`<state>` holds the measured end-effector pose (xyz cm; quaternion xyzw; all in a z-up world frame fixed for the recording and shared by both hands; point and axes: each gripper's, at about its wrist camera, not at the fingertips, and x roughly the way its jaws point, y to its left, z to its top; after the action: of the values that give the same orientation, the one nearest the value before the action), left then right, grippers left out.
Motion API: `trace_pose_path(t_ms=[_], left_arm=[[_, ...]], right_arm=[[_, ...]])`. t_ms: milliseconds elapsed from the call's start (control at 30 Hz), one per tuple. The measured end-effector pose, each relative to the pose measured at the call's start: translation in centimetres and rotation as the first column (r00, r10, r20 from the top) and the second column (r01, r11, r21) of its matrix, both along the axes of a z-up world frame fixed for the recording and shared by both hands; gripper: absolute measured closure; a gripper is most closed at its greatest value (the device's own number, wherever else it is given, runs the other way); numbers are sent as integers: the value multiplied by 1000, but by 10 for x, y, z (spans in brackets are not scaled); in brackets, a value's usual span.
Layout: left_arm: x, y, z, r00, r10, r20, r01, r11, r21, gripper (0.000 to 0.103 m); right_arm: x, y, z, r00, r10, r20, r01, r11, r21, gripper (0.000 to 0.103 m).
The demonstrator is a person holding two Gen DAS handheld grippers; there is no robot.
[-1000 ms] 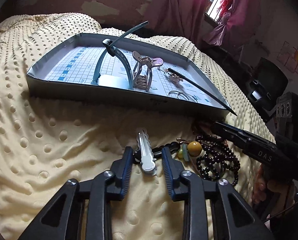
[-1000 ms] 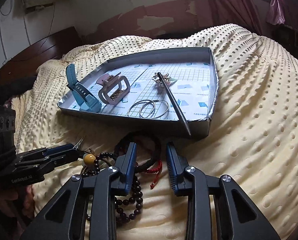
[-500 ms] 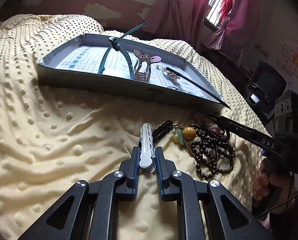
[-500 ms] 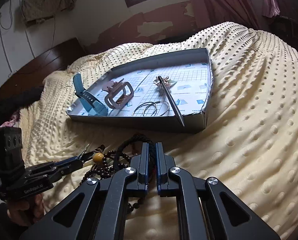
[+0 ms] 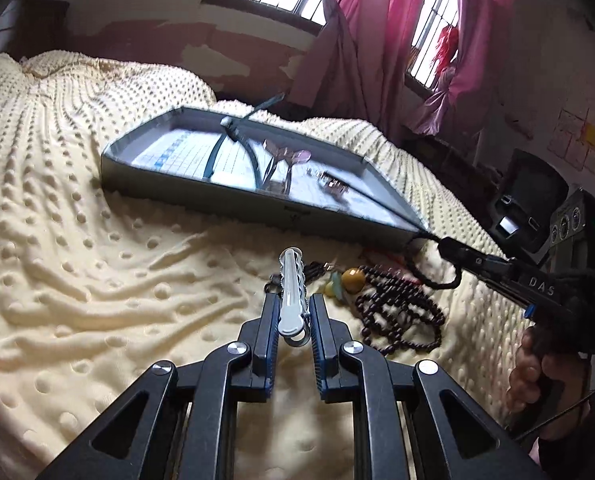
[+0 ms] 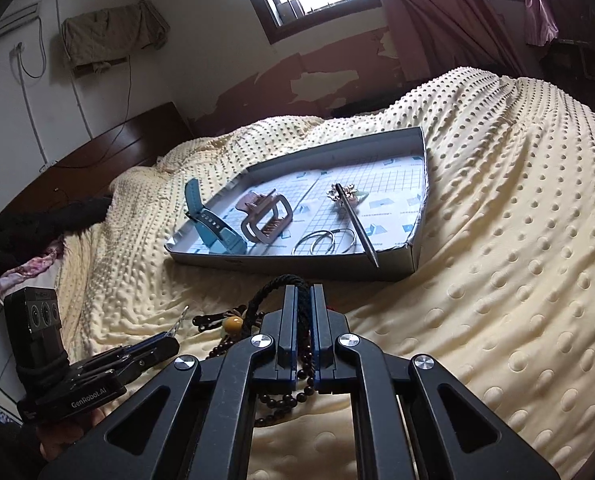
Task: Organize jewelry
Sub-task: 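Lift the silver clip with the left tool while the right tool lifts the black loop, then carry both items over the grey tray and open both tools to drop them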
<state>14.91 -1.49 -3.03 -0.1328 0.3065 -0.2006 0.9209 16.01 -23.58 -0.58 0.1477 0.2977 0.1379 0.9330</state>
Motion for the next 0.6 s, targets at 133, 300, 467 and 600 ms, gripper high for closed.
trace_pose_path(t_ms=[133,300,467,600], left_arm=[[12,-8,22,999,-9,50,8,1000,27,89],[52,-31,58,996,-53,68,53,999,13,89],[95,-64,68,997,-79,17,78,997,22,89],[118,-84,58,997,-67,-37,68,997,47,89]], right_arm=[[-1,-4,9,999,-13,39,13,1000,10,98],[19,-16,34,994,-53,98,58,997,-43,98],[58,-40,47,988,-127,88,134,988,-74,98],[85,-49,42,989,-140,58,145,984,-101,98]])
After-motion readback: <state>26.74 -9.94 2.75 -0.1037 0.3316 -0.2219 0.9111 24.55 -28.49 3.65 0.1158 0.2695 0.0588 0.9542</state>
